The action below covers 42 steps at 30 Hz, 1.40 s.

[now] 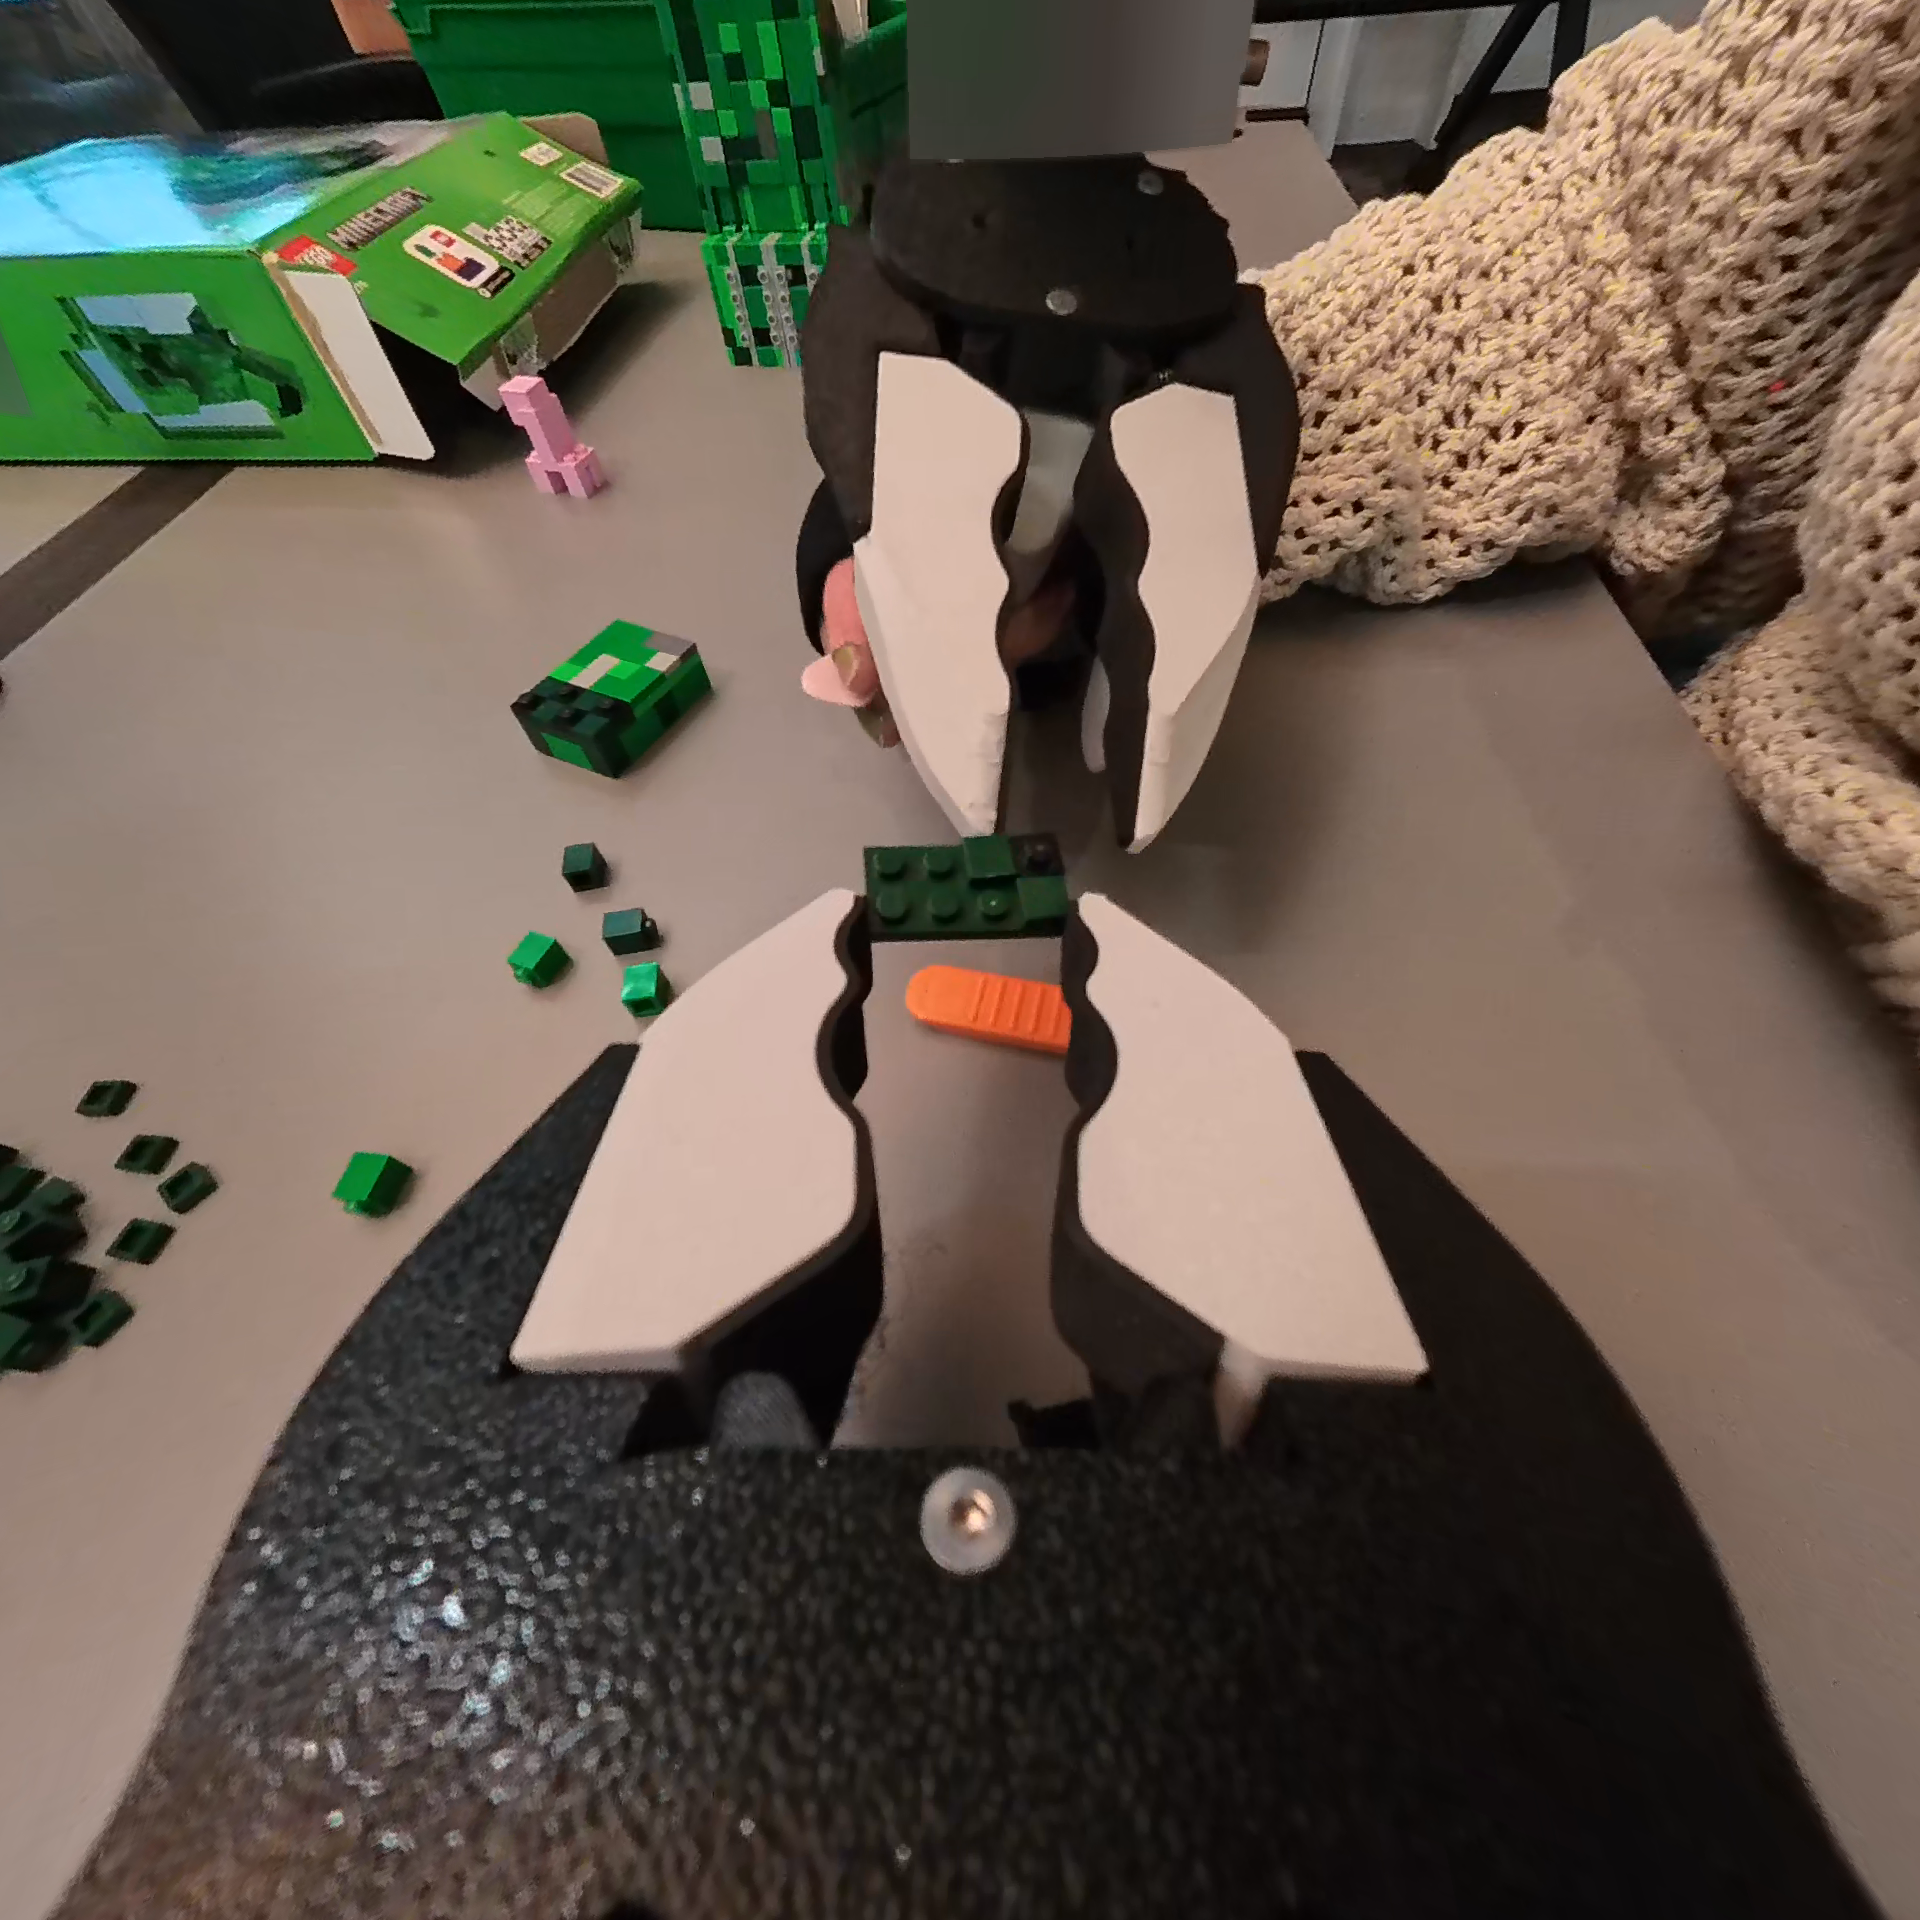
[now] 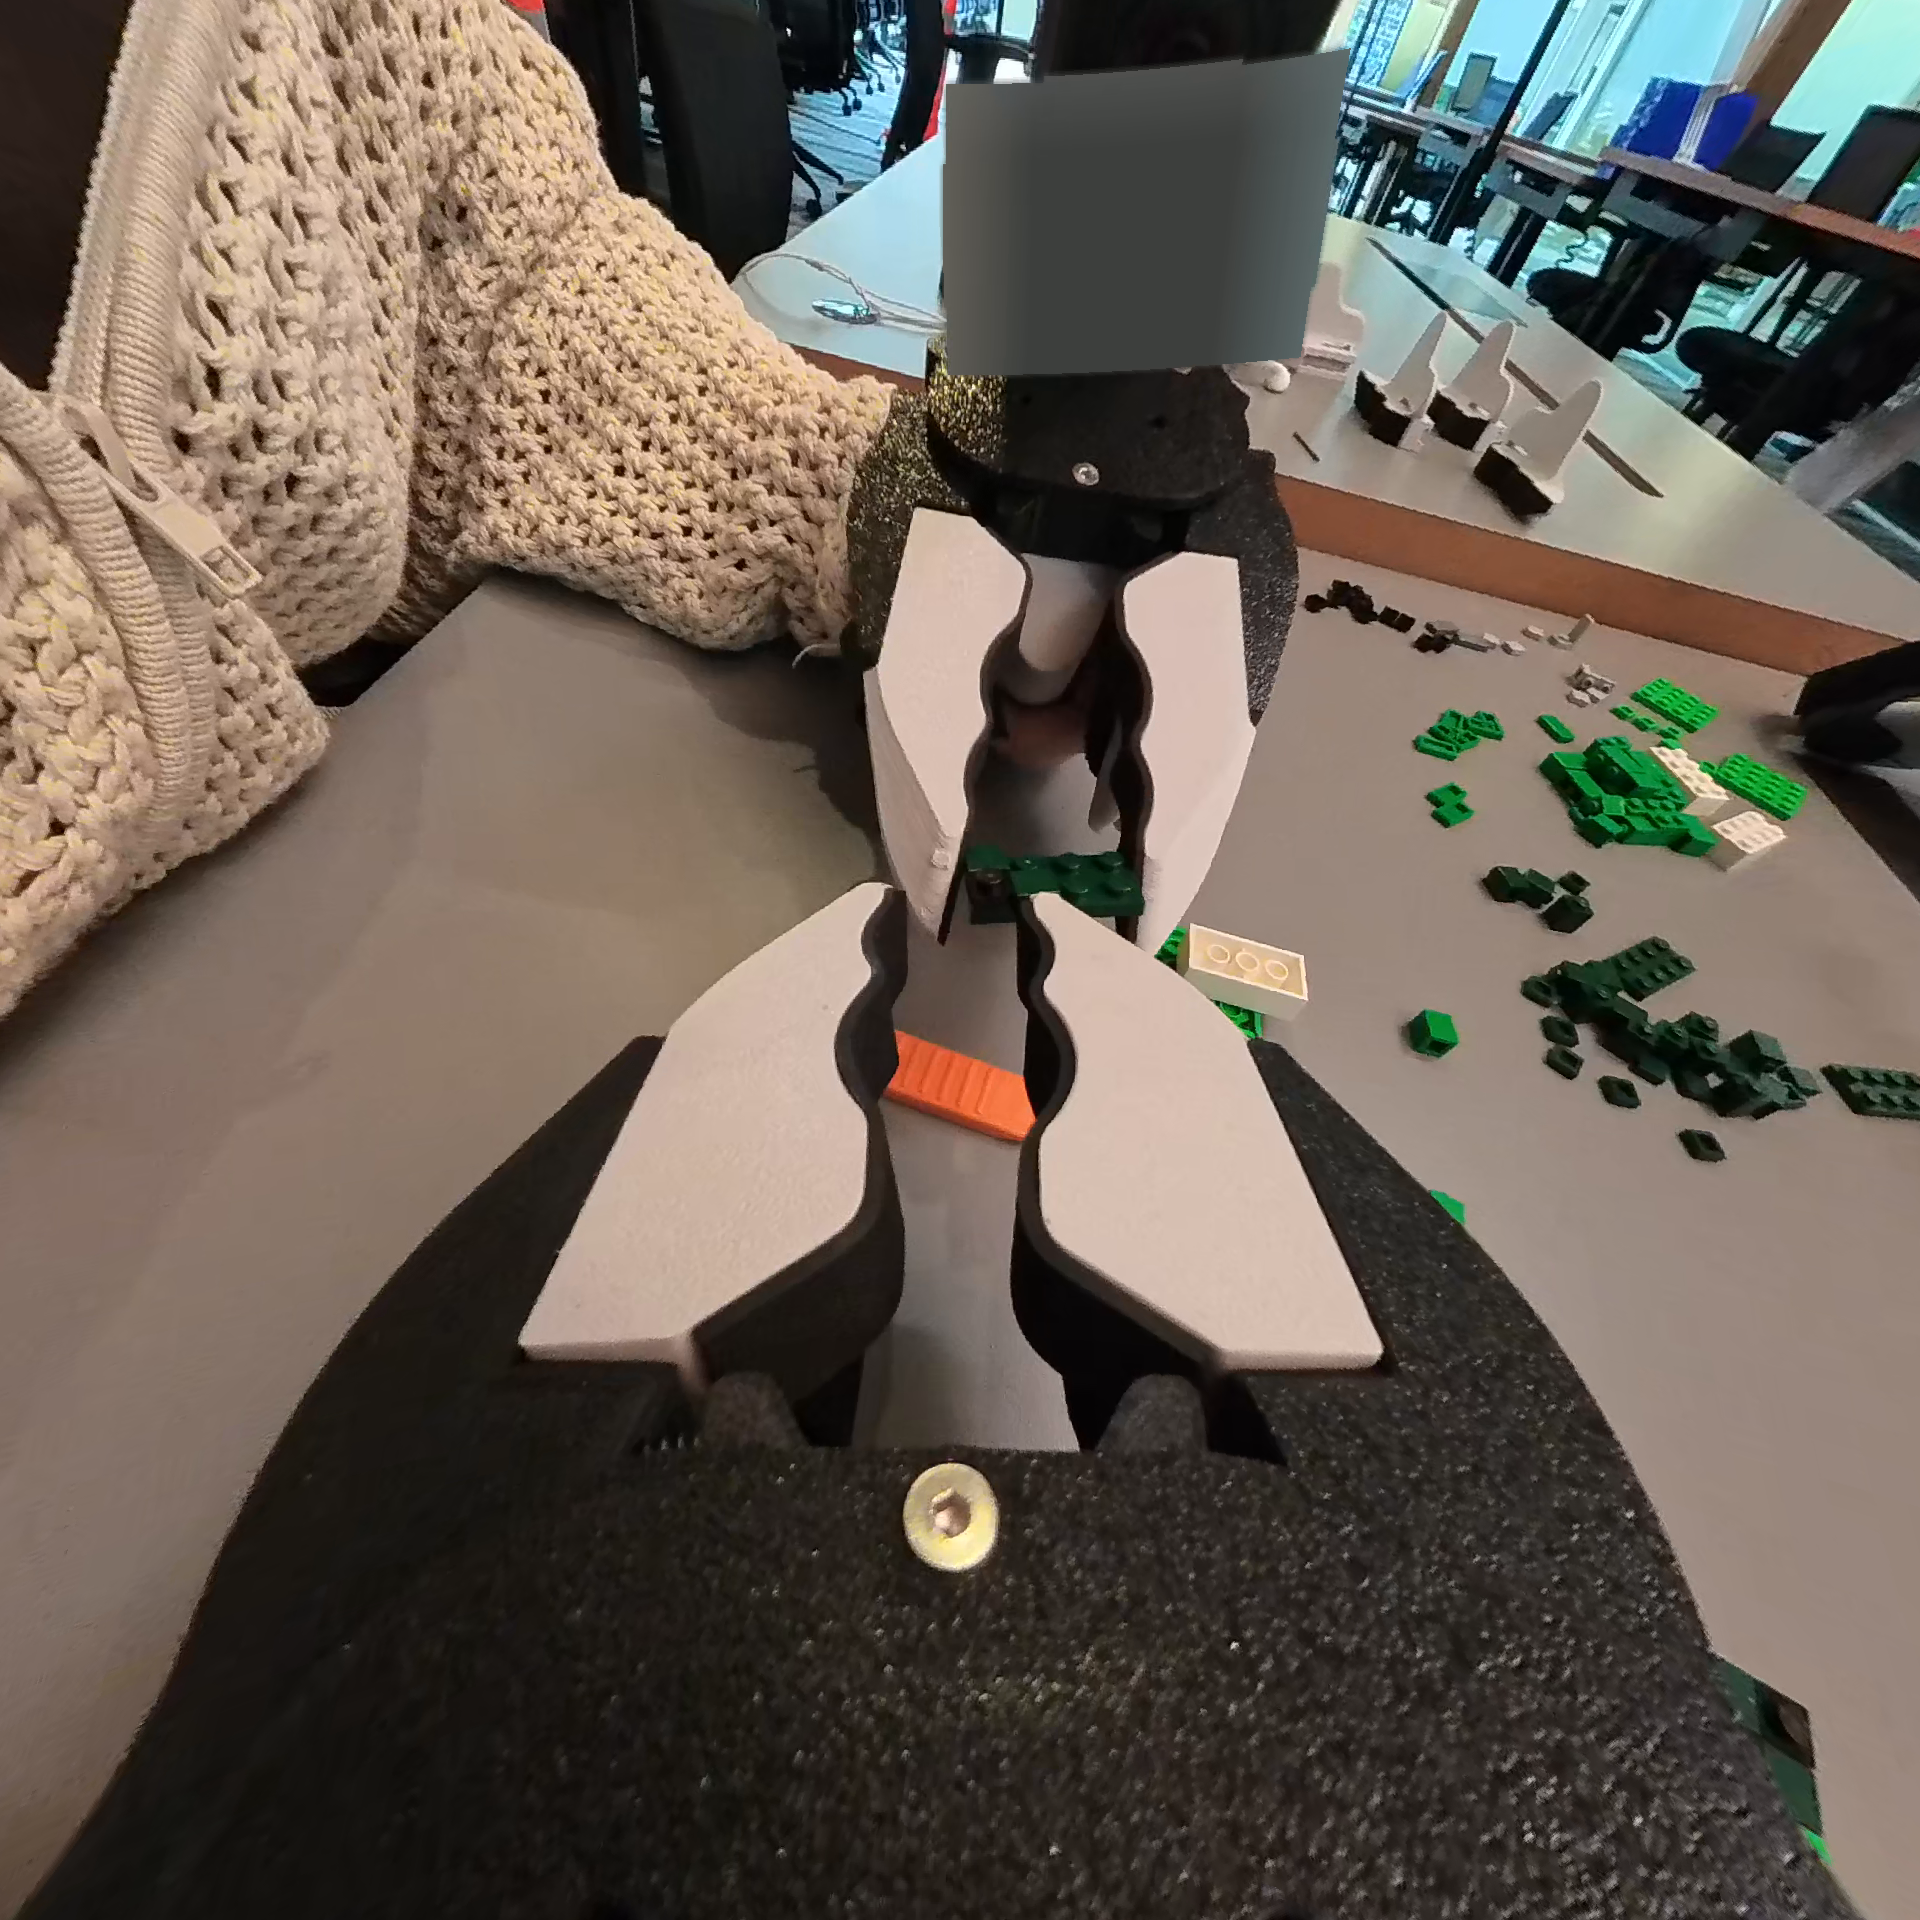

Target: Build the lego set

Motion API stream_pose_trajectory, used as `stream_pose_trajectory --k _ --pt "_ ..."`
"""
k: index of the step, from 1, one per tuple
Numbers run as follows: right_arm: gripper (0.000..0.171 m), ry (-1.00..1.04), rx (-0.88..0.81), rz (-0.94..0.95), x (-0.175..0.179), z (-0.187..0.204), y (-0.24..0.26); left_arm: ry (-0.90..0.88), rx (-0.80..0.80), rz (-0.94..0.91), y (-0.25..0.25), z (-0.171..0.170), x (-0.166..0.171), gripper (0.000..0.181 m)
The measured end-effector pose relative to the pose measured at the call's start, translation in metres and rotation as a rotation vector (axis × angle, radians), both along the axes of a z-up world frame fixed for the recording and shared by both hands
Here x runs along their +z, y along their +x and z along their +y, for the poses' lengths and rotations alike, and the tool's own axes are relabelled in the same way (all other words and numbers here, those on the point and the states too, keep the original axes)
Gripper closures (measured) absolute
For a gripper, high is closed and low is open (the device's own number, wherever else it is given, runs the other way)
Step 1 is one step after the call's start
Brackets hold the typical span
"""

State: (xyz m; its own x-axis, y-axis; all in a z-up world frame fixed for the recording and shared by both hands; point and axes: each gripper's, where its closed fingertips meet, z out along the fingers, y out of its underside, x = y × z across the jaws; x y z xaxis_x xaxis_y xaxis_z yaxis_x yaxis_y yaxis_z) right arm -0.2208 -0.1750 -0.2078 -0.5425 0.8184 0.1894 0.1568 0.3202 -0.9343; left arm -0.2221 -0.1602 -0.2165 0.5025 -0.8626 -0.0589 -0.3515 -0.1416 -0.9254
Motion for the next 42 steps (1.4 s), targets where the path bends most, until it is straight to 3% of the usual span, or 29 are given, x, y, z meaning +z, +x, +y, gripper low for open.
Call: stream_pose_trajectory --k 12,18,22,30,36,38,42 --pt "0.147 -0.067 -0.062 0.014 0.009 0.007 -0.006 -0.001 0.037 -0.025 -0.002 0.003 0.005 0.146" --pt "0.152 -0.407 -0.228 -0.104 0.014 0.030 -0.019 0.230 0.176 0.128 -0.015 0.016 0.013 0.146" --pt "0.147 -0.709 -0.163 -0.203 0.019 0.025 -0.020 0.285 0.221 0.178 -0.020 0.019 0.014 0.146" --pt "0.155 -0.709 -0.177 -0.295 0.008 0.012 -0.027 0.297 0.244 0.199 -0.023 0.021 0.014 0.146" --pt "0.162 -0.767 -0.074 -0.374 0.009 0.003 -0.020 0.319 0.151 0.194 -0.016 0.013 0.015 0.145" --pt "0.162 -0.773 -0.008 -0.437 0.007 -0.002 -0.010 0.337 0.087 0.215 -0.013 0.007 0.013 0.134" --pt "0.162 -0.794 0.062 -0.561 0.000 -0.007 0.007 0.473 -0.018 0.330 -0.003 -0.004 0.008 0.130"
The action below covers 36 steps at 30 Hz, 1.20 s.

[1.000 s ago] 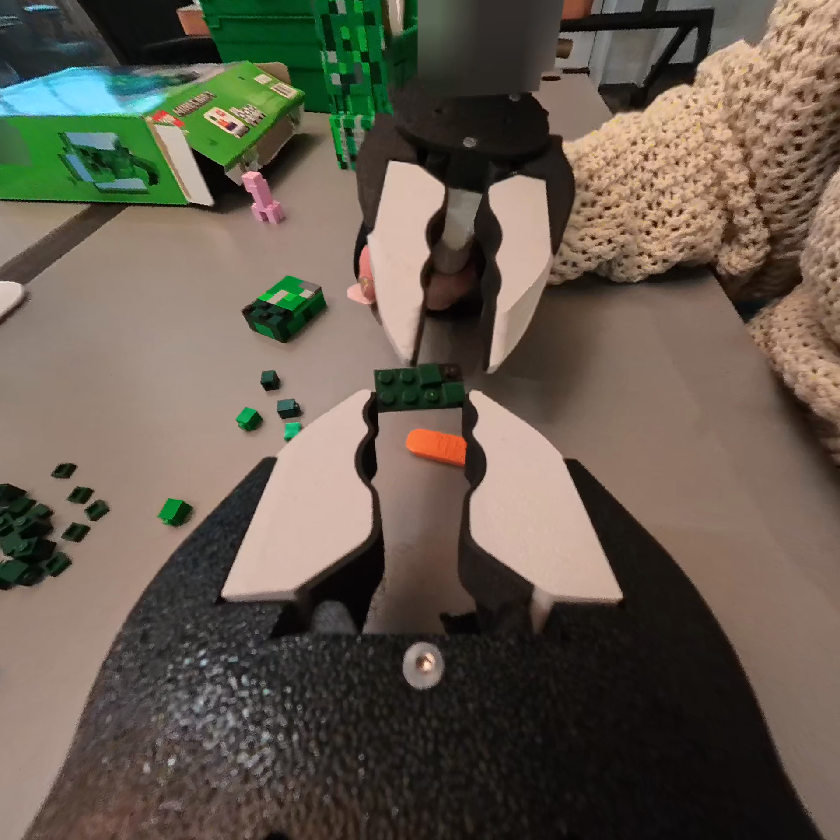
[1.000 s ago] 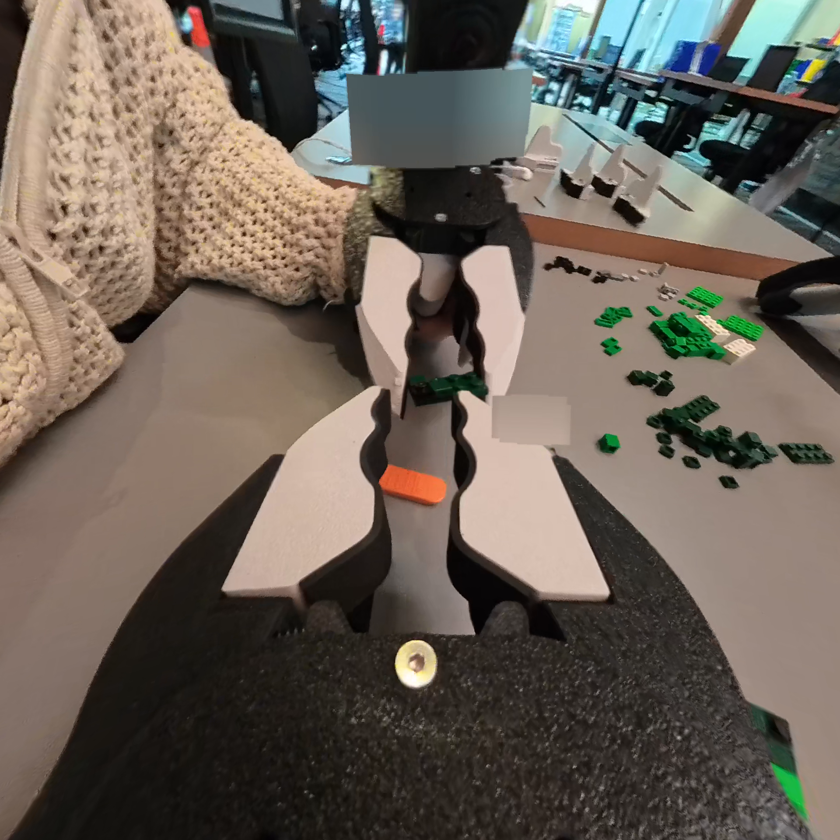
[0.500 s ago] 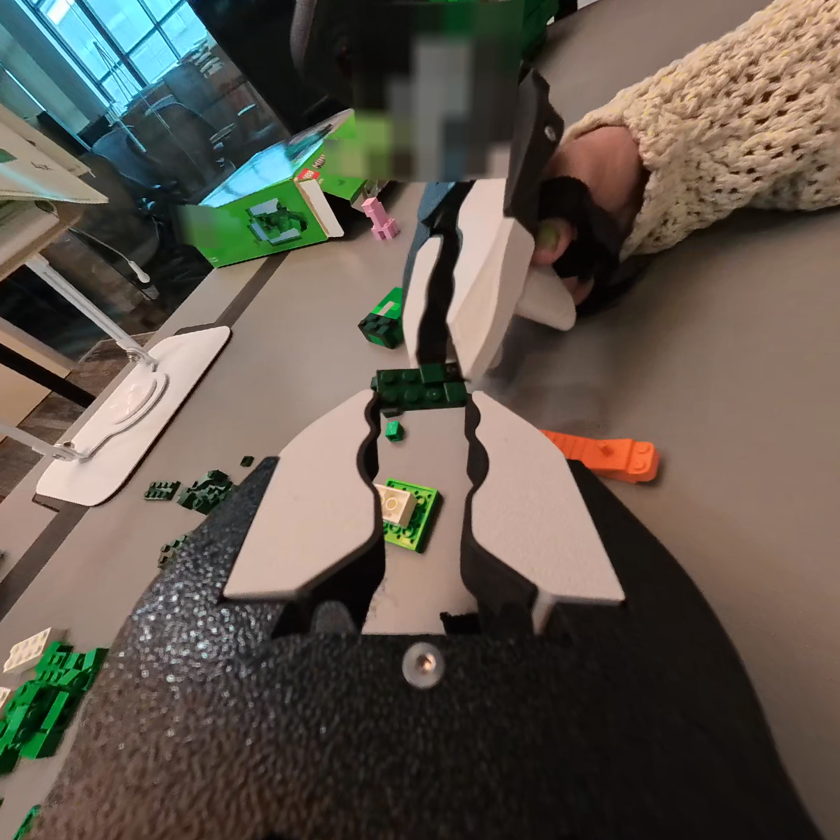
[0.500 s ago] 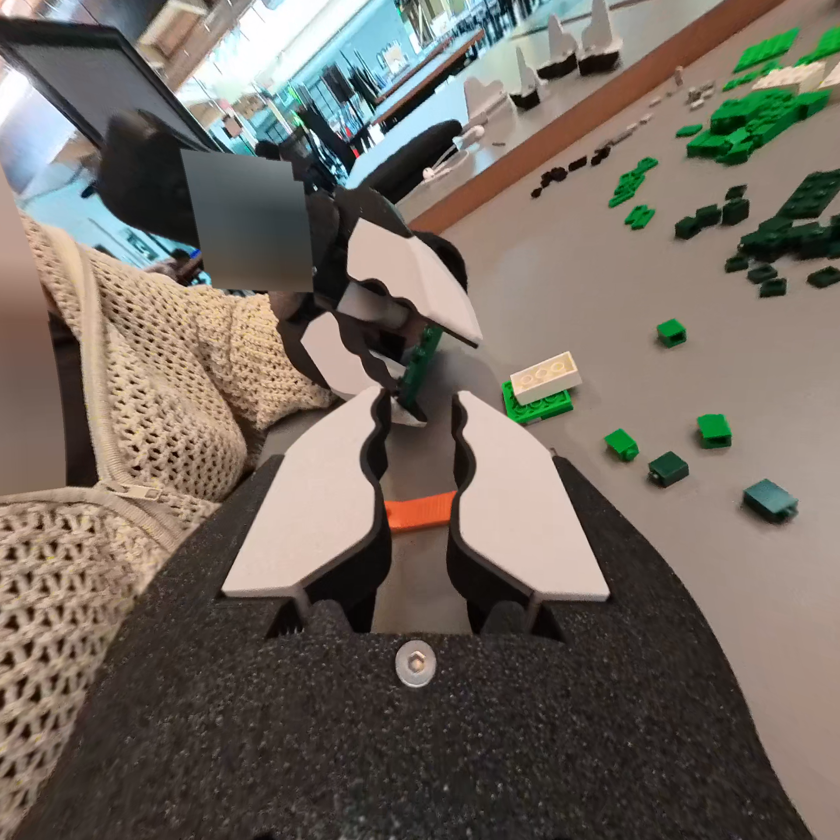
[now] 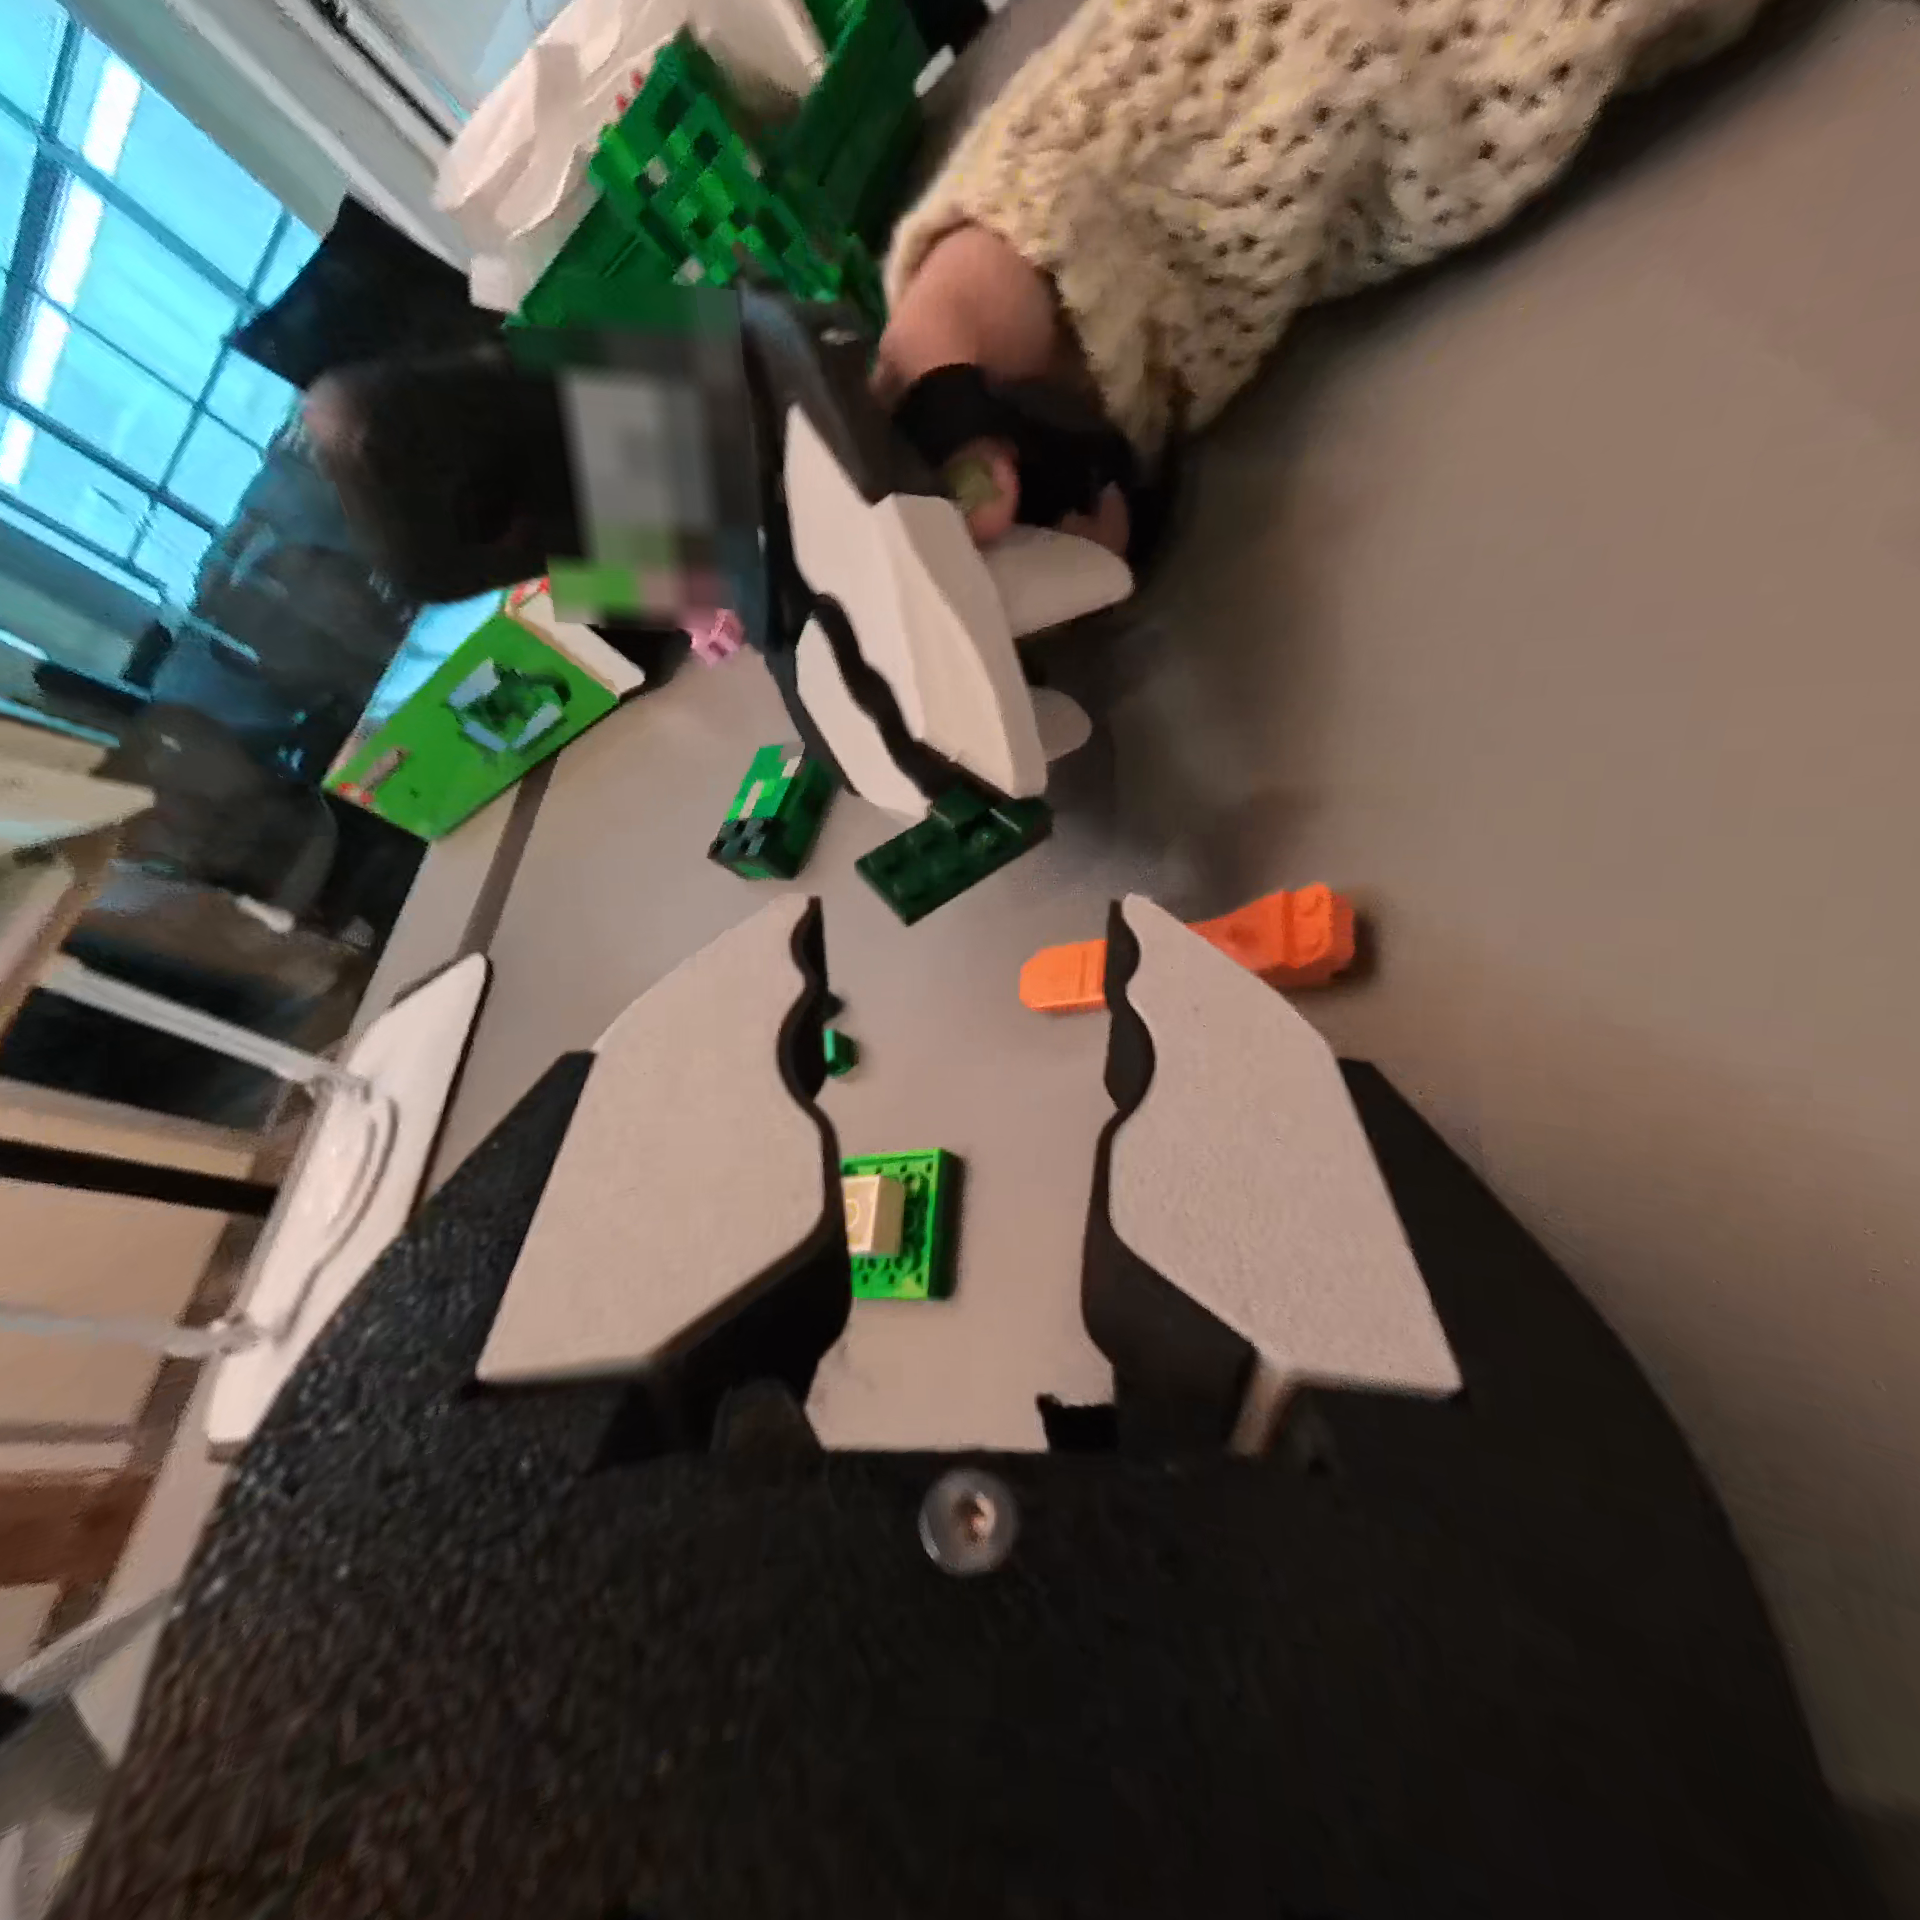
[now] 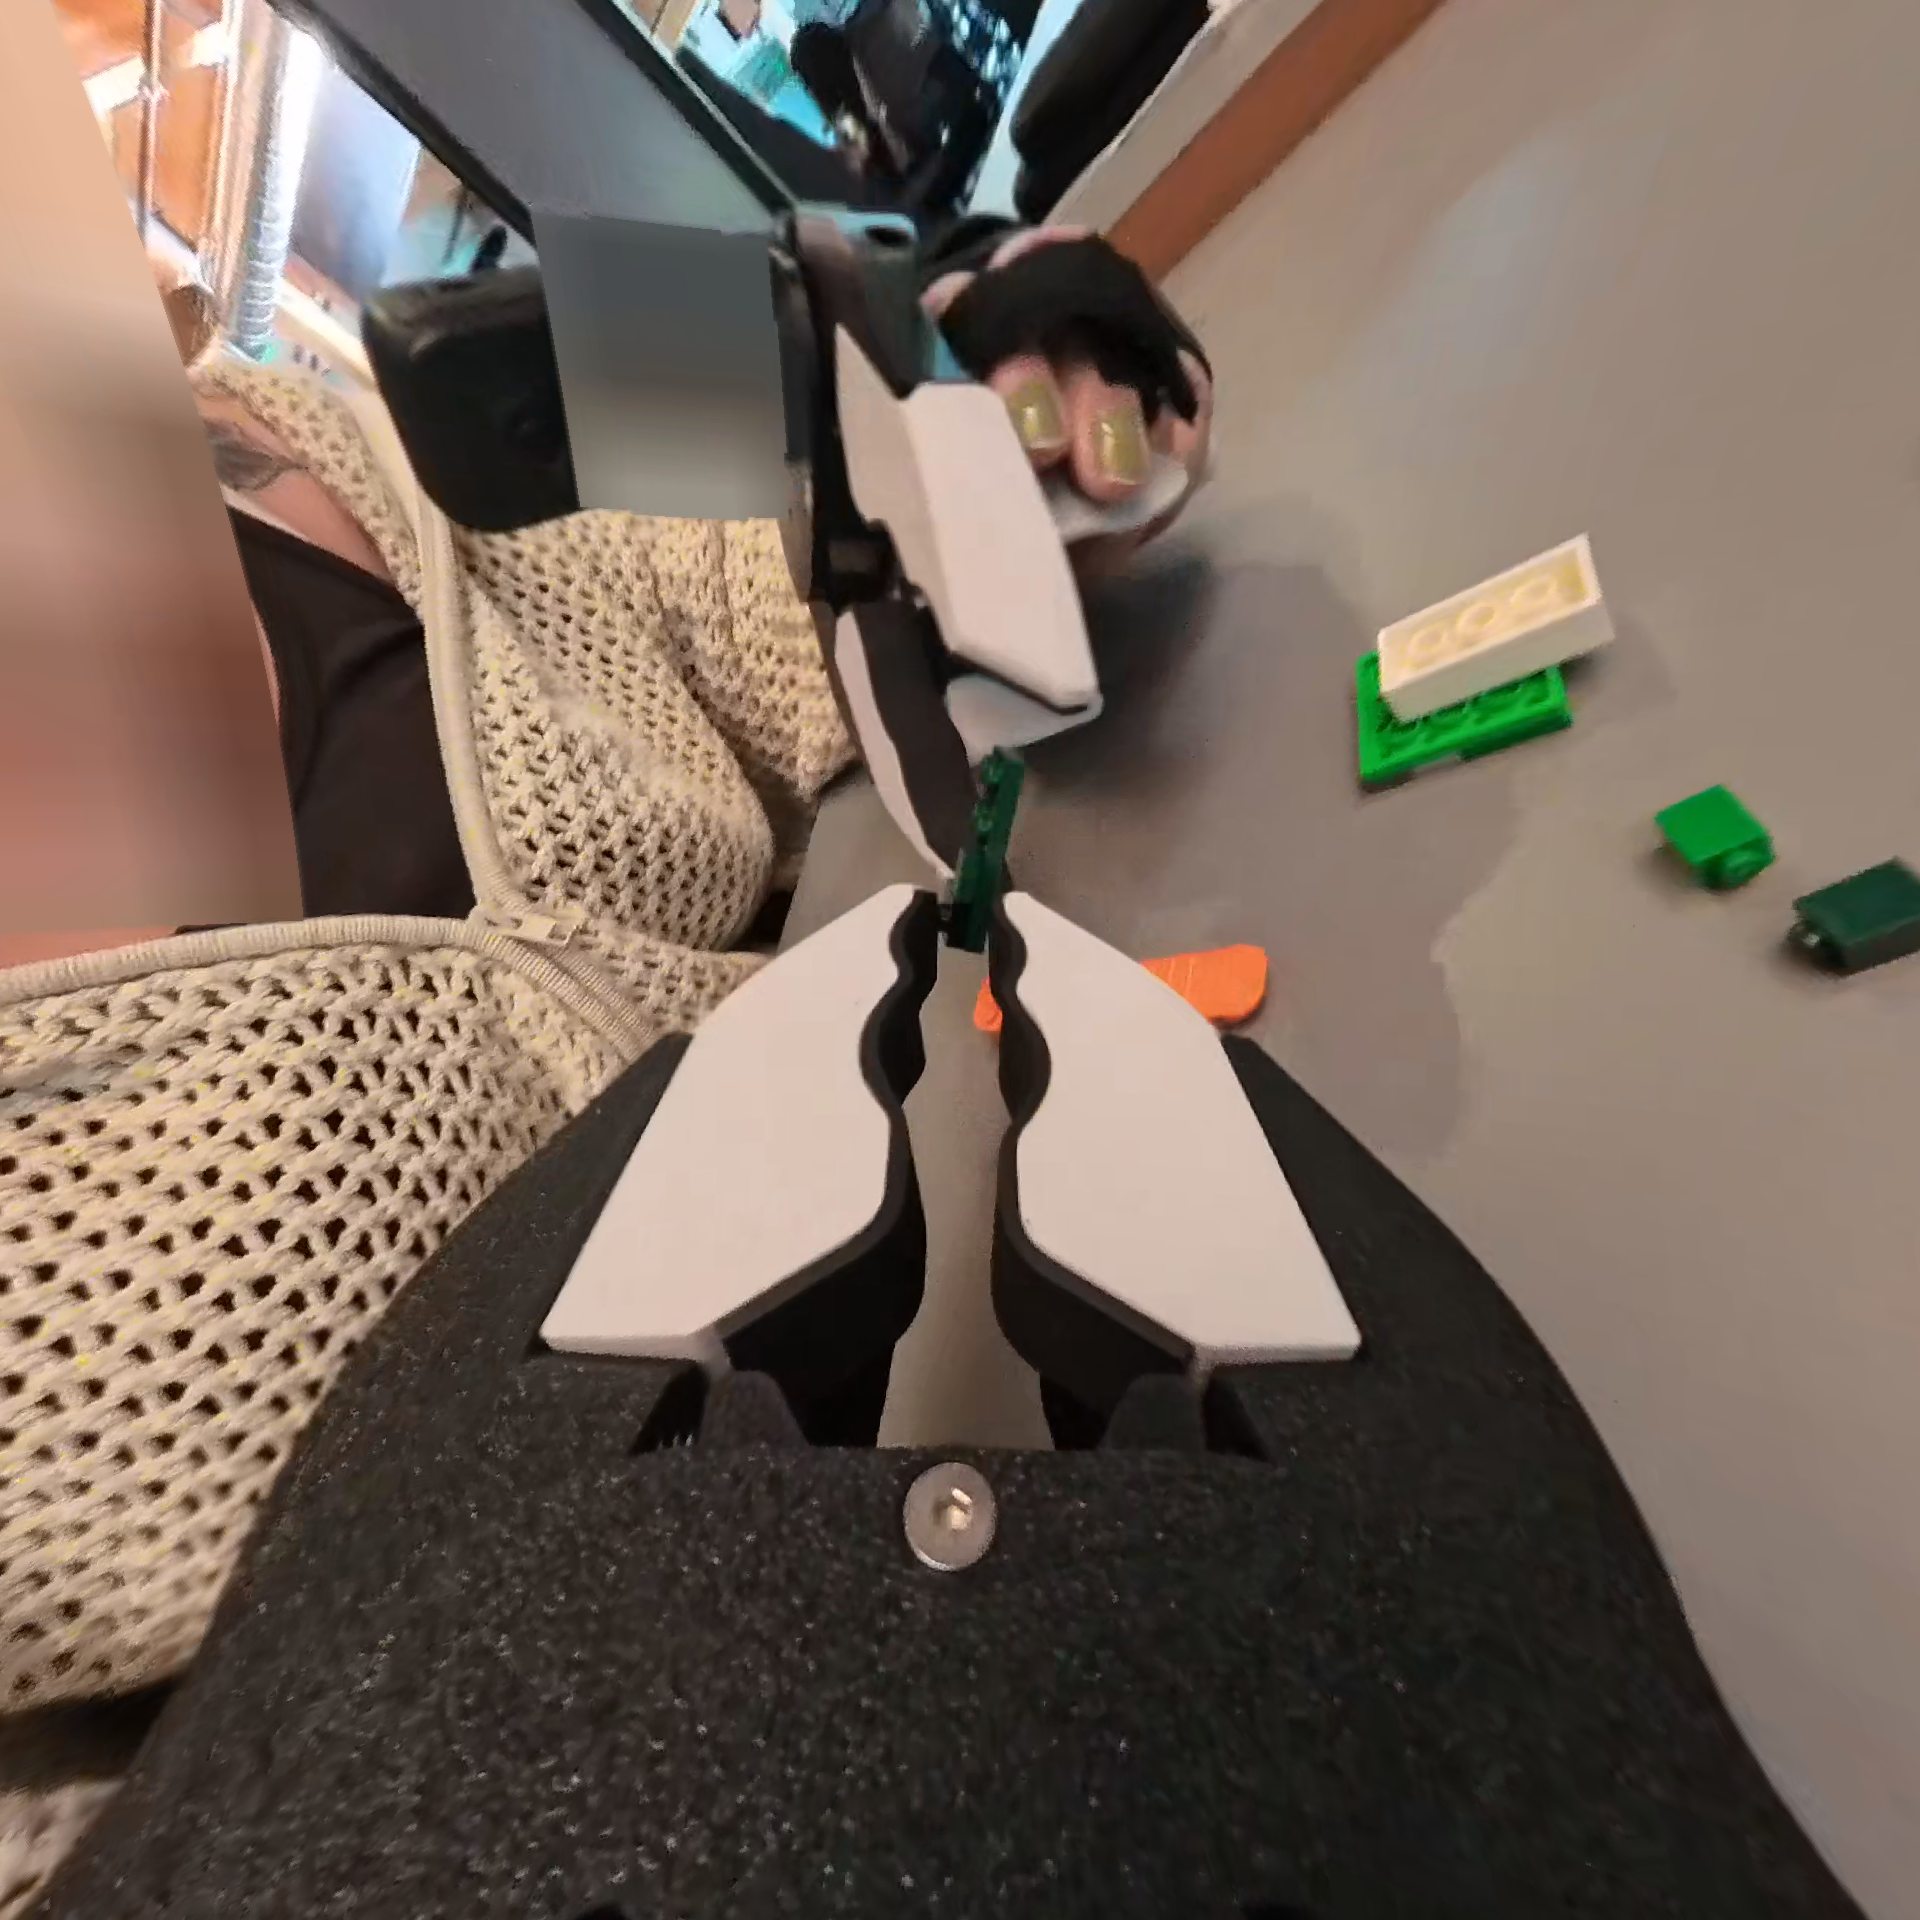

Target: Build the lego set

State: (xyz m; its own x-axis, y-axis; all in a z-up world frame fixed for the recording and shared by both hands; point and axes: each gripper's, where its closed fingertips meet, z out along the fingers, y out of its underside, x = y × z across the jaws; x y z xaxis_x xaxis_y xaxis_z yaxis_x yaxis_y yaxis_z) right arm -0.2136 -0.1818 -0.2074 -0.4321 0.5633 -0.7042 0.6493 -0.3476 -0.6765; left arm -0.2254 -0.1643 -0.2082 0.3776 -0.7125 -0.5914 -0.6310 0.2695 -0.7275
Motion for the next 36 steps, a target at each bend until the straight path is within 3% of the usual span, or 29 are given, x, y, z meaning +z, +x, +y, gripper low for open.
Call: stream_pose_trajectory --k 5,8,15,18,23,26,36 --pt "0.162 0.046 0.128 -0.083 -0.012 -0.017 0.015 0.006 -0.072 0.052 0.017 -0.013 -0.006 0.138" --pt "0.162 0.051 0.175 -0.098 -0.014 -0.024 0.020 -0.031 -0.122 0.047 0.021 -0.020 -0.009 0.153" --pt "0.161 0.033 0.172 -0.086 -0.011 -0.024 0.020 -0.128 -0.134 0.030 0.021 -0.023 -0.014 0.163" --pt "0.150 0.078 0.122 0.013 0.001 -0.011 0.018 -0.124 -0.061 -0.016 0.012 -0.013 -0.007 0.164" --pt "0.148 0.400 -0.201 0.143 0.013 0.054 0.002 -0.261 -0.002 -0.183 0.005 -0.004 0.002 0.164" --pt "0.158 0.560 -0.402 0.206 0.023 0.096 -0.017 -0.236 0.047 -0.212 -0.003 0.004 0.003 0.164" --pt "0.153 1.059 -0.277 0.008 -0.013 0.146 -0.087 -0.224 0.032 -0.326 -0.015 0.006 0.009 0.164"
